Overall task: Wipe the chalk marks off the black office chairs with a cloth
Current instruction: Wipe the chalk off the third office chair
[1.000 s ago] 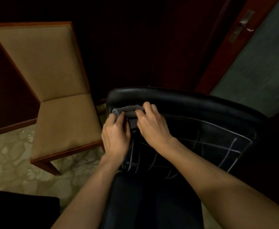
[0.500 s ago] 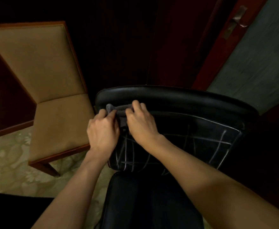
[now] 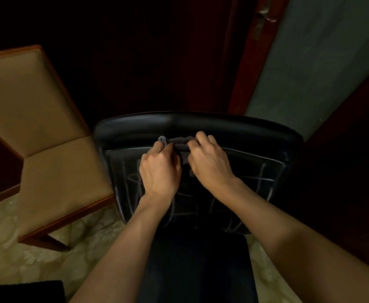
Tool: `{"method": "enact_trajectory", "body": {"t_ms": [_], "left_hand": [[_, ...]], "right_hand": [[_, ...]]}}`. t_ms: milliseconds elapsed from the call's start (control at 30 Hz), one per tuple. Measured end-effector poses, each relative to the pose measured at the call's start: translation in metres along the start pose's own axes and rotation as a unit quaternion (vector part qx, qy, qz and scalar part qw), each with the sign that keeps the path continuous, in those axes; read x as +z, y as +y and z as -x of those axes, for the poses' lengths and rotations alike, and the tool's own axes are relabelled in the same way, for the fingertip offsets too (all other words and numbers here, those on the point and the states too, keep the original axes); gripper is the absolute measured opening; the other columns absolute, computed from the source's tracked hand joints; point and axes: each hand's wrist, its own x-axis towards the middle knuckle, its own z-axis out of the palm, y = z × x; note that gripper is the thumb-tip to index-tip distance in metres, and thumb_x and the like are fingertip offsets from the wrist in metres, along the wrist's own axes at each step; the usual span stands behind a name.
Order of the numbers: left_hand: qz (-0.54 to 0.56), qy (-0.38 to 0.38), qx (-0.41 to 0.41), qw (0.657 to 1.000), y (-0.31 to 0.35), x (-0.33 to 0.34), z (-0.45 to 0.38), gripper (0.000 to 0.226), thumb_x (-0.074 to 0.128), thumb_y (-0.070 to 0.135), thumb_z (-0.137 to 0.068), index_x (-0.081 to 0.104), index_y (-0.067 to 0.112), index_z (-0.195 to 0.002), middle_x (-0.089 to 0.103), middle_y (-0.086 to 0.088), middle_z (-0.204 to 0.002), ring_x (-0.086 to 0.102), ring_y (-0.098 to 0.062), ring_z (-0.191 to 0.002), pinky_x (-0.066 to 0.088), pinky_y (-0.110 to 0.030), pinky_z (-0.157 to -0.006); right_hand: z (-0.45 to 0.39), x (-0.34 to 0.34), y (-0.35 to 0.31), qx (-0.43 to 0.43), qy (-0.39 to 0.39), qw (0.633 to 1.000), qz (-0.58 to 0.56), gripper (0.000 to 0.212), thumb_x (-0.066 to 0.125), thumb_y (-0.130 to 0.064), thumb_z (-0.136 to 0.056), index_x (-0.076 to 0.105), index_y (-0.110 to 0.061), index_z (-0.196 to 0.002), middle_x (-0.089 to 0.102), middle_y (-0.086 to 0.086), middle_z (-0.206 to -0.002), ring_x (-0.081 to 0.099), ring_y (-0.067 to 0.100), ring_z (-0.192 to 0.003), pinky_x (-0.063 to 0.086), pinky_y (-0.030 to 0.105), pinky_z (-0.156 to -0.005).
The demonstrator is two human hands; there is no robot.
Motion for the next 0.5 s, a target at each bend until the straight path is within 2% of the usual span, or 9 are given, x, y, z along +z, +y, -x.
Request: {"method": "enact_trajectory", "body": {"t_ms": [133, 267, 367, 500], "left_hand": [[0.034, -0.027, 0.07, 0.997, 0.071, 0.03, 0.009, 0.004, 0.067, 0.009, -0.078, 0.07, 0.008, -0.076, 0.065, -0.013, -0.08, 0.061, -0.037, -0.058, 0.049, -0.038, -0.053], [0.022, -0.057, 0.161, 0.985, 0.106, 0.046, 0.015, 0.012, 0.061, 0.014, -0.081, 0.072, 0.01, -0.077, 0.067, -0.01, -0.078, 0.061, -0.034, -0.054, 0.049, -0.035, -0.048], [-0.026, -0.054, 0.193, 0.979, 0.086, 0.032, 0.008, 0.007, 0.069, 0.012, -0.08, 0.075, 0.012, -0.082, 0.067, -0.009, -0.077, 0.063, -0.034, -0.054, 0.05, -0.036, -0.05], [-0.088, -0.041, 0.14, 0.985, 0.03, -0.002, 0.001, 0.01, 0.073, 0.012, -0.078, 0.075, 0.014, -0.088, 0.066, -0.01, -0.081, 0.063, -0.036, -0.057, 0.049, -0.036, -0.054]], "right_hand": [[0.037, -0.021, 0.071, 0.081, 0.034, 0.996, 0.012, 0.015, 0.068, -0.004, -0.08, 0.067, 0.001, -0.094, 0.057, 0.02, -0.099, 0.057, 0.042, -0.087, 0.053, 0.046, -0.066], [0.067, -0.033, 0.113, 0.14, 0.026, 0.99, 0.022, 0.02, 0.063, -0.006, -0.086, 0.069, 0.001, -0.104, 0.055, 0.02, -0.104, 0.056, 0.042, -0.092, 0.051, 0.047, -0.075], [0.061, -0.031, 0.096, 0.141, 0.022, 0.99, 0.001, 0.022, 0.061, -0.008, -0.088, 0.067, 0.0, -0.108, 0.053, 0.02, -0.108, 0.054, 0.042, -0.098, 0.052, 0.048, -0.078], [0.033, -0.019, 0.039, 0.095, 0.012, 0.994, -0.059, 0.027, 0.053, -0.015, -0.095, 0.06, -0.007, -0.12, 0.047, 0.016, -0.122, 0.048, 0.036, -0.111, 0.045, 0.042, -0.084]]}}
